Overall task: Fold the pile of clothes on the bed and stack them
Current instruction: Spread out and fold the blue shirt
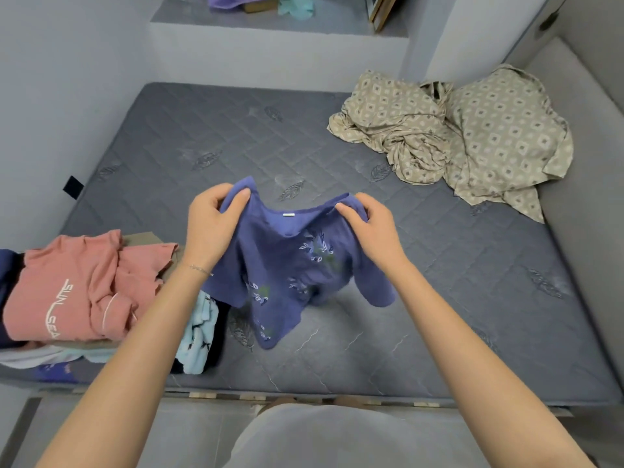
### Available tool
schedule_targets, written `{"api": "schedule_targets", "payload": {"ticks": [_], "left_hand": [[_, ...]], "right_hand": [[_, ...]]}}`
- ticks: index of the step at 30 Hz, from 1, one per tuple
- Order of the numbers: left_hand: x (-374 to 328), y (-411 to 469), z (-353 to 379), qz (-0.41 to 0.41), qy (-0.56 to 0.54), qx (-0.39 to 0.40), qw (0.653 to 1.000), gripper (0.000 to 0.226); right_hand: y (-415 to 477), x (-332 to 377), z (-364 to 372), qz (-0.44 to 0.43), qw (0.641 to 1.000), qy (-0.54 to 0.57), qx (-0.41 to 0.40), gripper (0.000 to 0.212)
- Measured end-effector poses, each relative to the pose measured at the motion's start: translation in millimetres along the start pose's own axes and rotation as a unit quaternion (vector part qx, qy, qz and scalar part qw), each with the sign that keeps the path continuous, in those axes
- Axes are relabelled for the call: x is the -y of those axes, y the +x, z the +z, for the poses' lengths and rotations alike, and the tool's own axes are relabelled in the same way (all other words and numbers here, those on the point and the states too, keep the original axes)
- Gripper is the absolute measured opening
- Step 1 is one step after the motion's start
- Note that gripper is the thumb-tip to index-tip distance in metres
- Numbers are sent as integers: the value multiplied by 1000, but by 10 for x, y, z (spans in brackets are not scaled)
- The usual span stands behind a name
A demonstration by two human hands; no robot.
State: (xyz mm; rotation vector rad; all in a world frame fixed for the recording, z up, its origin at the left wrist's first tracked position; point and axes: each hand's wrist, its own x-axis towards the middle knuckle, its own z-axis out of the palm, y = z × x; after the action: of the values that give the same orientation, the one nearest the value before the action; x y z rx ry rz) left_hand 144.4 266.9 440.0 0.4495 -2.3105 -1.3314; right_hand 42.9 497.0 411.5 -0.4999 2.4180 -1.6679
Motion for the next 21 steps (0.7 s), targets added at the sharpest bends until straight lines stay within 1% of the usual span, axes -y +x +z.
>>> {"api": "schedule_targets", "payload": {"ticks": [2, 5, 7, 10, 12, 13, 15, 16, 17, 19, 20, 21], "left_hand": [[-67, -75, 49, 11, -2, 8, 1000, 33], [-154, -166, 110, 38, 11, 46, 998, 29], [-154, -198, 130, 56, 30, 63, 996, 27], [-143, -236, 108, 80, 61, 54, 993, 25], [-230, -297, 85, 87, 48, 47, 994, 21], [-291, -329, 78, 79, 28, 51, 995, 21], [-402, -382, 58, 49, -32, 83, 995, 26], [-469, -399, 37, 31, -80, 109, 990, 27], [-532, -403, 4, 10, -143, 136, 980, 22], [-580, -324, -75, -41, -258, 175, 949, 13], [-550, -237, -96, -61, -277, 179, 942, 12], [-476, -127, -87, -70, -263, 175, 946, 15]], "right_hand": [[-70, 143, -106, -25, 1000, 3, -1, 33], [-157, 334, -233, -46, 999, 1, 15, 30], [-194, 439, -301, -62, 998, -19, 23, 32], [-242, 529, -409, -74, 995, -51, 38, 32], [-292, 579, -500, -74, 994, -63, 56, 29], [-317, 610, -553, -69, 993, -66, 73, 27], [-364, 681, -667, -55, 989, -47, 131, 27], [-377, 719, -737, -48, 986, -18, 161, 28], [-378, 754, -810, -37, 982, 24, 183, 26], [-314, 795, -948, -2, 971, 134, 197, 18], [-234, 772, -998, 18, 967, 171, 190, 16], [-141, 730, -1026, 31, 967, 181, 178, 15]]}}
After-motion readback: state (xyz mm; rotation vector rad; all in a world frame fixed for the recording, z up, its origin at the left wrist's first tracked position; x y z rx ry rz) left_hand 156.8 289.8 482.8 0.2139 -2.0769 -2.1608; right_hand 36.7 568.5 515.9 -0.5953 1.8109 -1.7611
